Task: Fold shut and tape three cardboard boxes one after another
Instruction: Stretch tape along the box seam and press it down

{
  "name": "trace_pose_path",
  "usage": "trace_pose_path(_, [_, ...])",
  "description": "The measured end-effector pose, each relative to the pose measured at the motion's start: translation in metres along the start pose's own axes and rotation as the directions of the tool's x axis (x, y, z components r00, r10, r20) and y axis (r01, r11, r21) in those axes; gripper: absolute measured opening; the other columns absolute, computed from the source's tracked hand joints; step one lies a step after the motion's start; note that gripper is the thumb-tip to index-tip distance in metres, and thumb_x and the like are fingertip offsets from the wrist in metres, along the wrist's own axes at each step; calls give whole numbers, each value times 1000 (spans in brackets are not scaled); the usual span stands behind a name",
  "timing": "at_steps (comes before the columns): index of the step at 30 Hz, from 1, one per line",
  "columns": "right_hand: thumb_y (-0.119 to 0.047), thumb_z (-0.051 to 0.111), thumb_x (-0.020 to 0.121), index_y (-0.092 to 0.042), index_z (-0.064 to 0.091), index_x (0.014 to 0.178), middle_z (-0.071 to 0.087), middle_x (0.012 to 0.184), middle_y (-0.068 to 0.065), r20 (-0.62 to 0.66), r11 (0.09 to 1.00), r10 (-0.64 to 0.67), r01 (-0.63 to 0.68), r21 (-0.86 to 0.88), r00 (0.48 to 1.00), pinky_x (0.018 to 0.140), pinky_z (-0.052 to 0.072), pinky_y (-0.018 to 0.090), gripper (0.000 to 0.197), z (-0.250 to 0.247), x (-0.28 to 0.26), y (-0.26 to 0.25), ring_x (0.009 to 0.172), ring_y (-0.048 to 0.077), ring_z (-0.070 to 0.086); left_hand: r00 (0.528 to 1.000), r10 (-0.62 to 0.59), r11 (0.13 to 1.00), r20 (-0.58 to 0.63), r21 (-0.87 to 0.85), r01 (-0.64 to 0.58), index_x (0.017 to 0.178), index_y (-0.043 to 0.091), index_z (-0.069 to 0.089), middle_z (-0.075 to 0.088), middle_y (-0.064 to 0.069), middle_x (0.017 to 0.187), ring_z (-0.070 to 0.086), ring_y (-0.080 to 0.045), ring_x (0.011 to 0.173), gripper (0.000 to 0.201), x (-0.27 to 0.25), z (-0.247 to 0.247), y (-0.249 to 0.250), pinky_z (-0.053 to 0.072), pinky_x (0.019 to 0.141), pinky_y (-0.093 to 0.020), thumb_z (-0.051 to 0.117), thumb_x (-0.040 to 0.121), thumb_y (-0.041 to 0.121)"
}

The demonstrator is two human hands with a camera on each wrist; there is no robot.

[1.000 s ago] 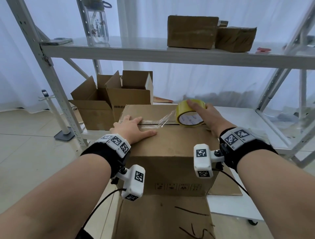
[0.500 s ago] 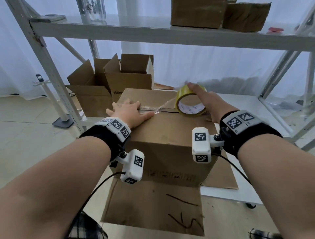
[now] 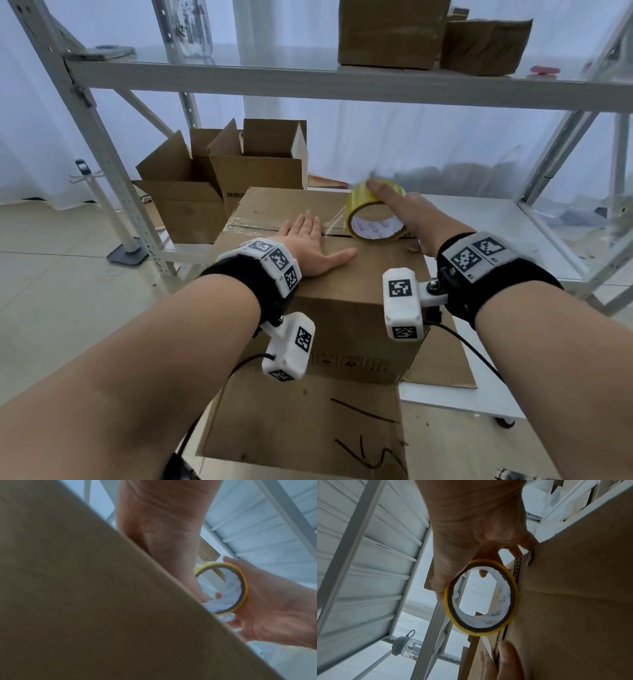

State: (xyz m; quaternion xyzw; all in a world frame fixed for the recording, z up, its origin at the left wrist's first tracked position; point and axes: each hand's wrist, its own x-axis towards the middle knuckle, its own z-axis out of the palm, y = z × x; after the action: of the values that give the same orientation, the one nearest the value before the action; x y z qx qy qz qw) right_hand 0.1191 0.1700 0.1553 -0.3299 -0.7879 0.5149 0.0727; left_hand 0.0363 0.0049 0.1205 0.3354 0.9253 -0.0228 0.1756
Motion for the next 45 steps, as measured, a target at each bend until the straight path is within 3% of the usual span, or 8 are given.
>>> trace_pose_path(4, [-75,62,69,-17,38,143,43,141,4,-49,998,-32,35,52,998,102,37,41,97,2,0,-3,126,26,43,1000,4,1000,-4,-6,-4,150,9,-12,-18,-7,159,-13,-18,147,107,4,-2,10,-6,118,-36,22,80,83])
trace_pose_path(7, [-54,62,83,-12,57,90,56,89,0,-162,954,-289,269,-130,944,70,41,28,43,5,-2,-12,87,22,52,1000,6,1000,-22,-17,-6,151,10,-11,-15,-6,159,-11,-18,147,108,2,-1,6,-5,118,-36,24,79,83])
trace_pose_path(9, [-46,64,84,-14,44,68,42,67,-1,-156,906,-394,354,-233,906,55,31,28,41,7,-3,-16,65,17,42,999,16,1000,-31,-25,-17,151,10,-10,-14,-6,159,-11,-17,147,109,1,0,5,-5,119,-36,24,79,84])
trace_pose_path(12, [-42,66,83,-15,40,62,39,61,-1,-129,868,-438,381,-319,890,52,29,27,43,5,-1,-20,57,12,37,999,19,999,-42,-28,-20,151,10,-10,-14,-6,160,-10,-17,147,110,1,1,5,-4,119,-36,24,78,85])
trace_pose_path(18, [-38,65,79,-11,45,62,42,61,2,-141,760,-450,295,-579,882,50,28,27,38,-24,2,-18,58,13,39,998,40,999,-44,-20,-40,151,10,-10,-13,-6,160,-9,-17,147,107,-3,2,6,-4,118,-35,24,80,82])
trace_pose_path(28, [-31,69,76,-13,38,54,34,55,-1,-154,818,-410,288,-498,899,49,26,27,41,-29,13,-12,53,12,34,1000,3,999,6,41,-3,150,8,-14,-19,-9,158,-13,-20,147,111,5,-3,18,-6,118,-35,22,78,85])
trace_pose_path(33, [-36,68,76,-13,40,57,38,56,-2,-124,759,-441,296,-580,889,50,26,27,40,-23,21,-13,54,12,36,997,76,996,14,40,-77,150,9,-15,-21,-9,157,-15,-20,146,110,11,0,46,-7,119,-37,21,78,84])
trace_pose_path(45, [-43,66,79,-14,51,72,51,73,-1,-24,583,-446,270,-766,895,66,37,30,33,-31,19,-19,82,24,54,993,114,993,-41,-20,-115,151,10,-13,-14,-6,160,-9,-17,147,111,8,-1,47,-4,118,-34,26,78,84])
